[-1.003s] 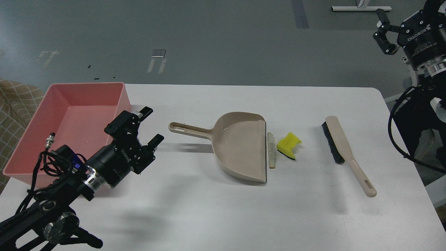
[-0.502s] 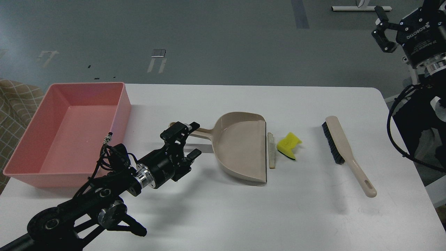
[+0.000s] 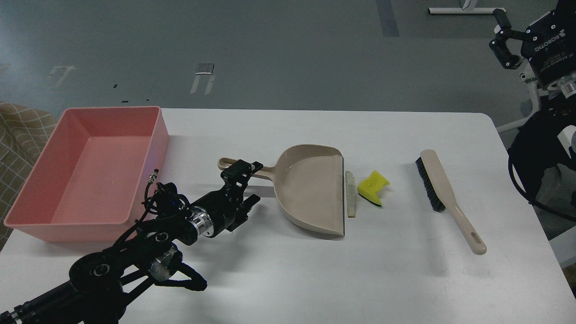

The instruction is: Sweep and dump garbage into bin

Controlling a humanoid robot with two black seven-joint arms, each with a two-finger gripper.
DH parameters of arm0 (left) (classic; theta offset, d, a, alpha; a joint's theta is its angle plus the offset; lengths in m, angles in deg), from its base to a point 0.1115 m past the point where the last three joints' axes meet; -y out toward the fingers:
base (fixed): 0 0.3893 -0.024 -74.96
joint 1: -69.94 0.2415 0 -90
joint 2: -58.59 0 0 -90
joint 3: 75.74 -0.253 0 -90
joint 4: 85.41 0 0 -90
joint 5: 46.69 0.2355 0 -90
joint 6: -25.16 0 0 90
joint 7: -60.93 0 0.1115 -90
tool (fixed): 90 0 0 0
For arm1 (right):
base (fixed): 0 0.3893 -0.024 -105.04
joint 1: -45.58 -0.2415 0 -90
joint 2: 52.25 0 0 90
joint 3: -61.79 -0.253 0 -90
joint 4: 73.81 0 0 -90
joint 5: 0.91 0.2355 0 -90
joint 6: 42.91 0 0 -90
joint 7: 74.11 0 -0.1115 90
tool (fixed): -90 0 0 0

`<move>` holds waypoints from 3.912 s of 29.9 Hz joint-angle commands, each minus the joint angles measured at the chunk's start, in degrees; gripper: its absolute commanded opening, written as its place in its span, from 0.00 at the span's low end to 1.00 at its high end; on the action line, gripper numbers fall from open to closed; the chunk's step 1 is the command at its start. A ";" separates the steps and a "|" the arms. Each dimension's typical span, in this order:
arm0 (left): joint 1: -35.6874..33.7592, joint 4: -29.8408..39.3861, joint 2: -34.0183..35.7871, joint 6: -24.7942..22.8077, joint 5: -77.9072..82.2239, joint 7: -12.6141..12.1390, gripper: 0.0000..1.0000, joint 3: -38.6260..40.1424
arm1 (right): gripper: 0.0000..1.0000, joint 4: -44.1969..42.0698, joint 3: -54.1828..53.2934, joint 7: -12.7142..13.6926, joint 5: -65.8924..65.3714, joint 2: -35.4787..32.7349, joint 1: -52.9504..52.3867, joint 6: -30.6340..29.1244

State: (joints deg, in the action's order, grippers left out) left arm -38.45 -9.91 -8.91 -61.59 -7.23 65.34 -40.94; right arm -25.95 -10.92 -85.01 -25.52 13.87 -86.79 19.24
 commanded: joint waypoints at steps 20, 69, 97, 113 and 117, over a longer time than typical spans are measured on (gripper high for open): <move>-4.02 -6.07 0.27 -0.09 0.00 2.09 0.77 -0.09 | 1.00 -0.14 -0.06 0.00 0.00 -0.02 0.00 -0.01; -7.01 -8.88 0.62 -0.27 0.26 7.19 0.04 -2.46 | 1.00 -0.40 -0.06 0.00 0.00 -0.11 0.26 0.25; -9.12 -9.06 2.91 1.31 11.34 11.50 0.00 -4.57 | 1.00 21.90 22.52 0.00 -43.15 -32.07 1.76 -0.10; -8.94 -8.97 3.78 1.49 13.10 13.87 0.00 -4.66 | 0.99 33.78 43.88 0.00 -50.79 -44.23 2.81 -0.10; -8.51 -8.97 4.40 2.10 13.10 13.96 0.00 -4.66 | 0.99 36.42 45.37 0.00 -54.40 -44.40 3.51 -0.10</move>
State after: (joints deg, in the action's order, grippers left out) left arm -47.31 -18.88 -5.05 -60.00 5.88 79.27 -45.60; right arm 8.87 33.27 -85.00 -77.94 -30.46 -83.86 19.08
